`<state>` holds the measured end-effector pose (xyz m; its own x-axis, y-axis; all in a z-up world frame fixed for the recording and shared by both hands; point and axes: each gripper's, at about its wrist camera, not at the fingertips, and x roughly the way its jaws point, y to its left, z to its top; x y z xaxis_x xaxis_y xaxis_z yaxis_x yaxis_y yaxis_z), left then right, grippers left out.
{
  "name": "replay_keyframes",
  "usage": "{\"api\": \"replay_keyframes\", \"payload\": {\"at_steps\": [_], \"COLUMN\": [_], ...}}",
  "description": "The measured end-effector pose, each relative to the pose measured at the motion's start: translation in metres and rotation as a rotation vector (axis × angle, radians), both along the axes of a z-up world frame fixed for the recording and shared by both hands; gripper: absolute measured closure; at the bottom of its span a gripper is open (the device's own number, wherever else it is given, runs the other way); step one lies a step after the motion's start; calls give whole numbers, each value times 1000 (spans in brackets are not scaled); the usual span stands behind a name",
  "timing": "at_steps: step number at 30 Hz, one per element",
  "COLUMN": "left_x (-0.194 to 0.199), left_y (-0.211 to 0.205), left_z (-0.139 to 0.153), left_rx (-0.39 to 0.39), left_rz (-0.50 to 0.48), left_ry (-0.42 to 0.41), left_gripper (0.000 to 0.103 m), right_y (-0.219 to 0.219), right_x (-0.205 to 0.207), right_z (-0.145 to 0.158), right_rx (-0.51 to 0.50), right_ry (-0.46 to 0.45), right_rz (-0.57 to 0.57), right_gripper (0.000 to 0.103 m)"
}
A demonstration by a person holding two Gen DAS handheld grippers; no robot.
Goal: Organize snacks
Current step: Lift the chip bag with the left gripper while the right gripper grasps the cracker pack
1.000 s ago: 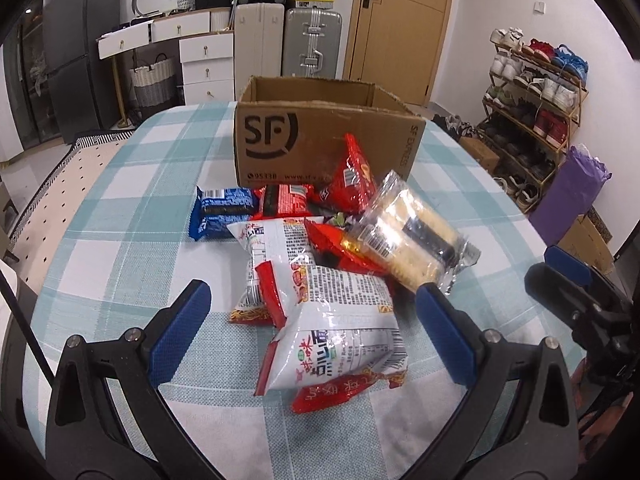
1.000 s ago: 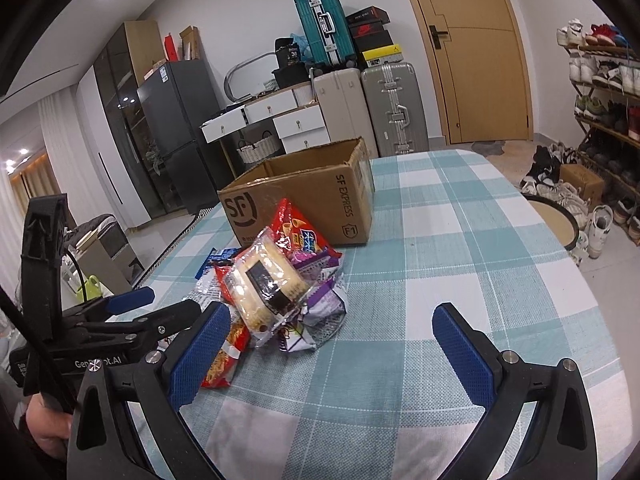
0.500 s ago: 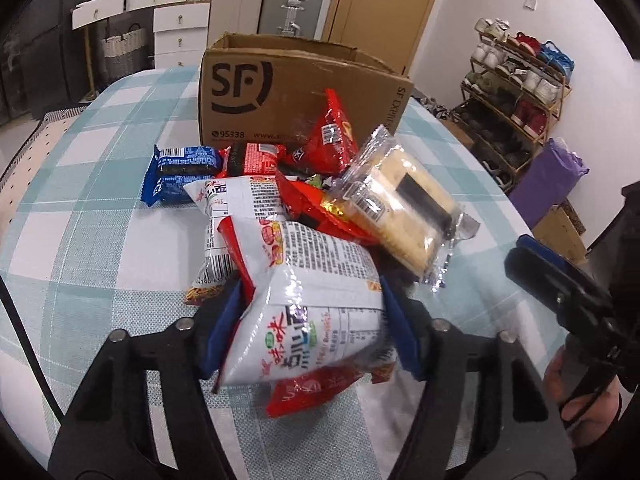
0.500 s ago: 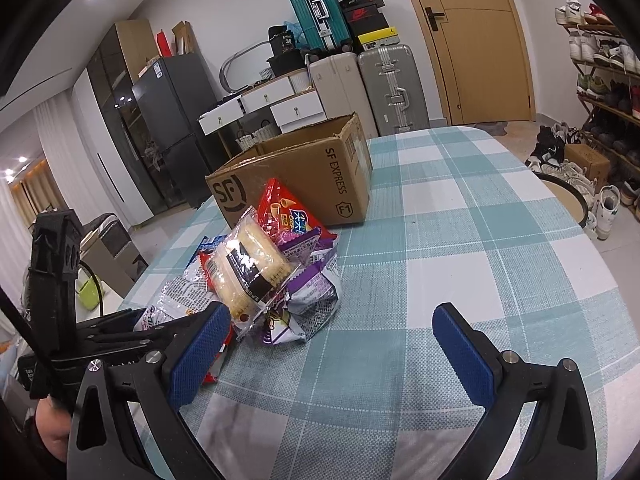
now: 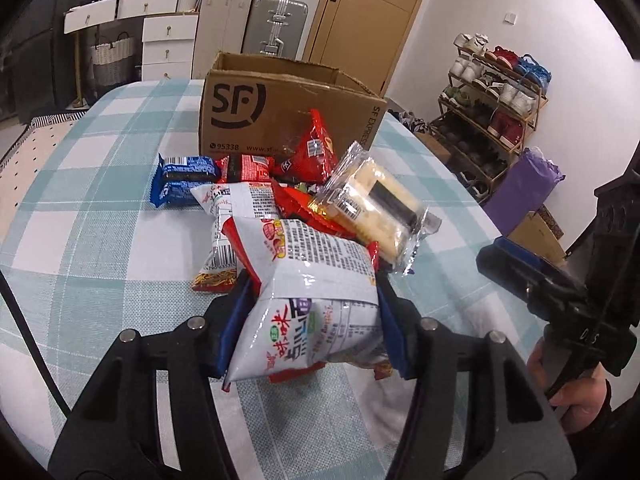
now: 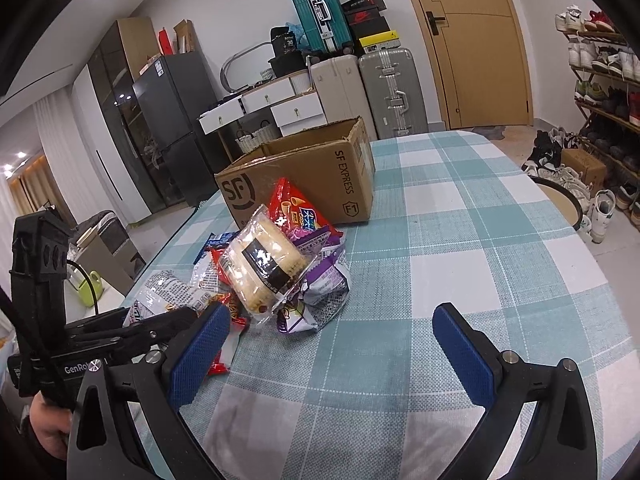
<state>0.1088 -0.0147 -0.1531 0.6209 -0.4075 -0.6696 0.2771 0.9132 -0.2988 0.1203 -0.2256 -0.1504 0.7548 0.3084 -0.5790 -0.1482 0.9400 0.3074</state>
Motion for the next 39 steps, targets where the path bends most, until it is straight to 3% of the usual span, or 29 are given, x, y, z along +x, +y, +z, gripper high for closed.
{"api": "replay_keyframes", "payload": {"at_steps": [14, 24, 29, 39], "left_x": [-59, -109, -129, -137], "left_y": [54, 88, 102, 117], "left_z": [54, 97, 110, 107], "left_rx": [-50, -32, -47, -48], "left_rz": [85, 130, 132, 150], "left_ry": [-100, -170, -178, -146], "left_gripper": [47, 47, 47, 47], "right_y": [9, 21, 29, 61], "right_x": [-43, -66, -56, 2], "right_z": [35, 63, 65, 45], "right_rx": [-38, -48, -90, -210], "right_ry": [-86, -136, -128, -76], "right_rz": [24, 56, 86, 247], "right_gripper": [0, 0, 0, 1]}}
